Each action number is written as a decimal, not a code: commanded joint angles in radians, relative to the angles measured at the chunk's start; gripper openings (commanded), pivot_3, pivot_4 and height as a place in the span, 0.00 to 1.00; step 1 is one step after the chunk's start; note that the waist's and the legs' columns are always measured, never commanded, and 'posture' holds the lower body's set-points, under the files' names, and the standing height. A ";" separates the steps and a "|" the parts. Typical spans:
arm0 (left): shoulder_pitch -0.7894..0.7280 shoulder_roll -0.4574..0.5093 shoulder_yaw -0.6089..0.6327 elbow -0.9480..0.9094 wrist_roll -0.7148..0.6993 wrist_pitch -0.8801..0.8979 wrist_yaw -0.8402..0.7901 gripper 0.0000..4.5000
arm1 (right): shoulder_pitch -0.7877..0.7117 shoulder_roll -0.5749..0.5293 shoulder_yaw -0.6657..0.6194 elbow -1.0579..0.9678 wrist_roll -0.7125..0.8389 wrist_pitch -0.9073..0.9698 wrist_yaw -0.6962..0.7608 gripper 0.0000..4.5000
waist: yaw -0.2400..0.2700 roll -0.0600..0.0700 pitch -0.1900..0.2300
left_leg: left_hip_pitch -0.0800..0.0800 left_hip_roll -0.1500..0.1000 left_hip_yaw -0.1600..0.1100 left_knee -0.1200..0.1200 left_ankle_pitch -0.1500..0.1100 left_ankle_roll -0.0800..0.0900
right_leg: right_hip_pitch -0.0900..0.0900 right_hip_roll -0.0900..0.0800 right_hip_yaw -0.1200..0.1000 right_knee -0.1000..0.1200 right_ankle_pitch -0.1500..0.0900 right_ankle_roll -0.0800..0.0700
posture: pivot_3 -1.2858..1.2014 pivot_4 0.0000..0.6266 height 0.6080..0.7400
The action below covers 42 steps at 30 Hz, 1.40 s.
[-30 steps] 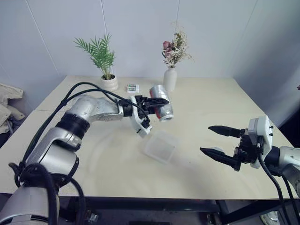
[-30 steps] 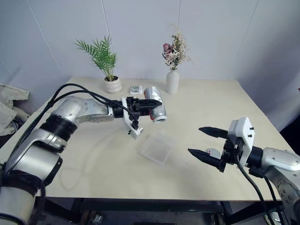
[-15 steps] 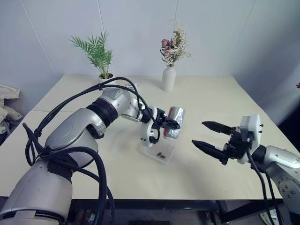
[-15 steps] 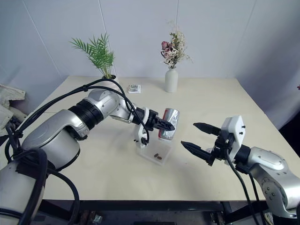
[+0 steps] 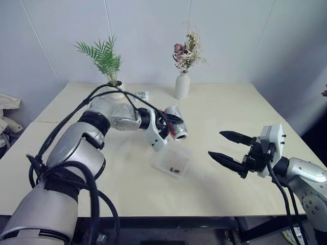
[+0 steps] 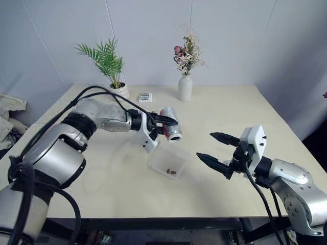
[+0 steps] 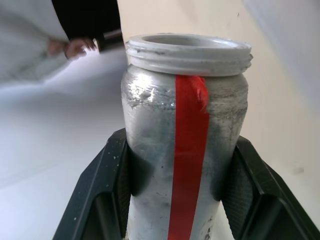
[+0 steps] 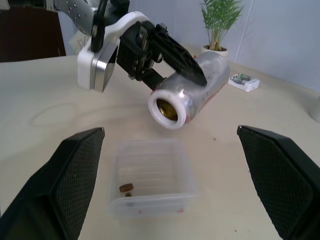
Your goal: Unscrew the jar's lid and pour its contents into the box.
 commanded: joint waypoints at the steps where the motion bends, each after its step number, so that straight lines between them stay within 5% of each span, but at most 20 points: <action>1: 0.119 -0.040 0.287 -0.085 -0.506 0.185 -0.493 0.46 | -0.057 -0.016 0.014 -0.010 0.029 0.014 0.021 1.00 | 0.000 0.000 0.000 | 0.000 0.000 0.000 0.002 0.000 0.000 | 0.000 0.000 0.000 0.001 0.000 0.000 | 0.52 0.24 1.00; 3: 0.201 -0.053 0.405 -0.225 -0.700 0.416 -0.653 0.46 | -0.087 -0.018 0.028 -0.004 0.033 0.024 0.033 1.00 | -0.002 0.000 0.000 | -0.001 0.001 0.000 0.005 0.000 0.001 | 0.000 0.000 0.000 0.004 0.000 -0.001 | 0.52 0.24 1.00; 7: 0.320 -0.046 0.571 -0.459 -0.883 0.843 -0.638 0.46 | -0.153 -0.013 0.069 0.022 0.027 0.030 0.060 1.00 | -0.009 0.000 0.000 | -0.001 0.001 -0.001 0.012 -0.001 0.001 | 0.000 0.001 0.001 0.012 0.001 -0.001 | 0.52 0.24 1.00; 16: 0.520 0.048 0.840 -0.642 -0.979 1.204 -0.294 0.46 | -0.255 0.022 0.147 0.061 0.014 0.018 0.098 1.00 | -0.027 -0.001 0.000 | 0.007 0.001 -0.001 0.013 0.000 0.001 | 0.002 0.001 0.003 0.020 0.001 -0.002 | 0.52 0.24 1.00; 24: 0.643 0.143 0.910 -0.495 -0.949 1.118 -0.190 0.46 | -0.341 0.074 0.218 0.087 -0.008 0.006 0.125 1.00 | -0.025 -0.002 -0.001 | 0.008 0.001 0.000 0.012 0.000 0.001 | 0.002 0.000 0.004 0.019 0.002 -0.002 | 0.52 0.24 1.00; 35: 0.721 0.093 0.992 -0.344 -1.008 0.848 -0.168 0.46 | -0.329 0.077 0.219 0.068 -0.011 0.014 0.116 1.00 | -0.020 -0.003 -0.001 | 0.007 0.001 0.002 0.011 0.000 0.001 | 0.002 0.000 0.004 0.015 0.004 -0.002 | 0.52 0.24 1.00; 42: 0.745 0.048 1.043 -0.329 -1.082 0.865 -0.174 0.46 | -0.323 0.071 0.212 0.056 -0.004 0.021 0.112 1.00 | -0.027 -0.003 -0.001 | 0.007 0.002 0.002 0.011 0.000 0.001 | 0.002 0.000 0.004 0.015 0.004 -0.003 | 0.52 0.24 1.00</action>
